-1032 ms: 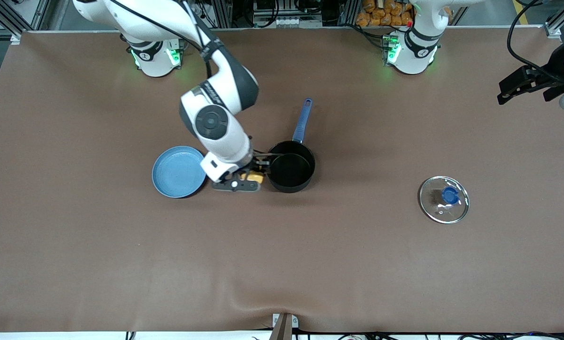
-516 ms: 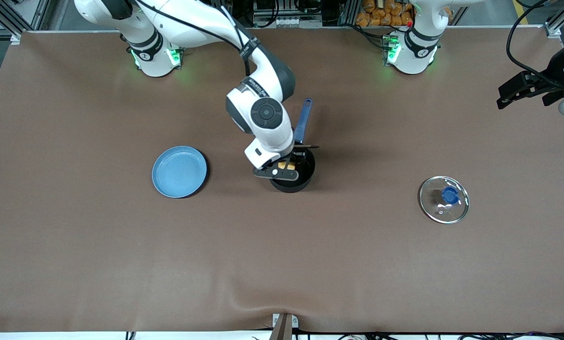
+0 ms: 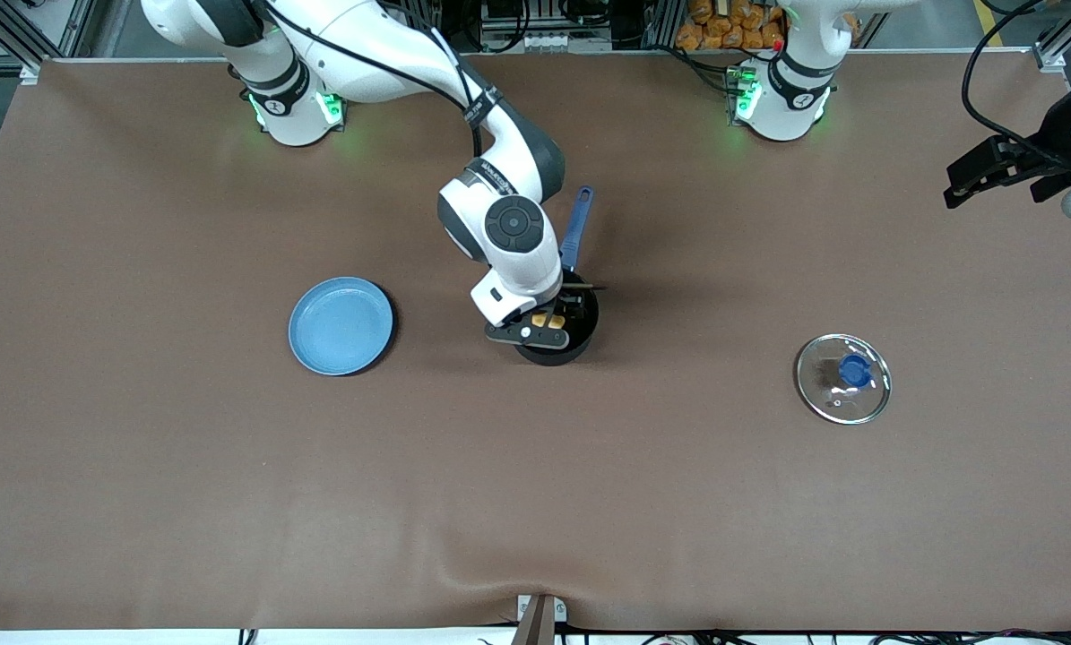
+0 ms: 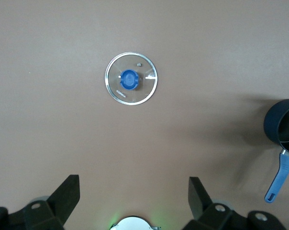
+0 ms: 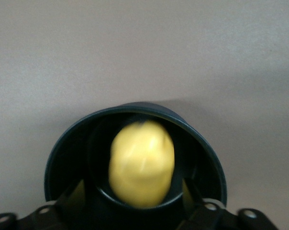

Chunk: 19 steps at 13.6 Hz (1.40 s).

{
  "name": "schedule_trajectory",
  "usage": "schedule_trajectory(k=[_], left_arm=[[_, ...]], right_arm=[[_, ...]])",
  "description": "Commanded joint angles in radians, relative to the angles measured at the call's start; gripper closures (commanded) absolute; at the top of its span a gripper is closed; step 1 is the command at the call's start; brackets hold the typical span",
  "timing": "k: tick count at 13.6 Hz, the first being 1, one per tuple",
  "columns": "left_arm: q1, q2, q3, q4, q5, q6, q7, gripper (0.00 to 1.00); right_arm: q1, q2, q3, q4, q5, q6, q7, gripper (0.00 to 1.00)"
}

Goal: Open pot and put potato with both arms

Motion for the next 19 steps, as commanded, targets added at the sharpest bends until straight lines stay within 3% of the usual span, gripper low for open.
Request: schedule_trajectory(k=[1,7,10,12,16,19], left_arm=[[-0.001,0.008,0.007,0.001,-0.019,0.009,-0.009,0.0],[-0.003,0.011,0.008,0.0,-0.017,0.009,-0.004,0.0],[-0.004,0.014,0.008,0.0,-0.007,0.009,0.005,0.0],[-0.004,0.023,0.008,0.001,-0.005,0.009,0.005,0.0],[-0.004,0.025,0.008,0.001,-0.005,0.009,0.003,0.0],[-0.003,0.025,0.008,0.001,-0.005,0.011,0.003,0.0]], right_arm=[[0.002,0.016,-0.004,0.052,-0.021,-0.017,0.022,0.0],[-0.095,-0.046,-0.023,0.121,-0.01,-0.129,0.012,0.0],[-0.147,-0.147,-0.052,0.122,-0.057,-0.262,0.007,0.0],[-0.232,-0.211,-0.035,0.122,-0.087,-0.348,-0.002,0.0],[-0.453,-0.352,0.103,0.125,-0.163,-0.5,-0.057,0.0],[-0.643,-0.437,0.213,0.138,-0.161,-0.606,-0.219,0.0]])
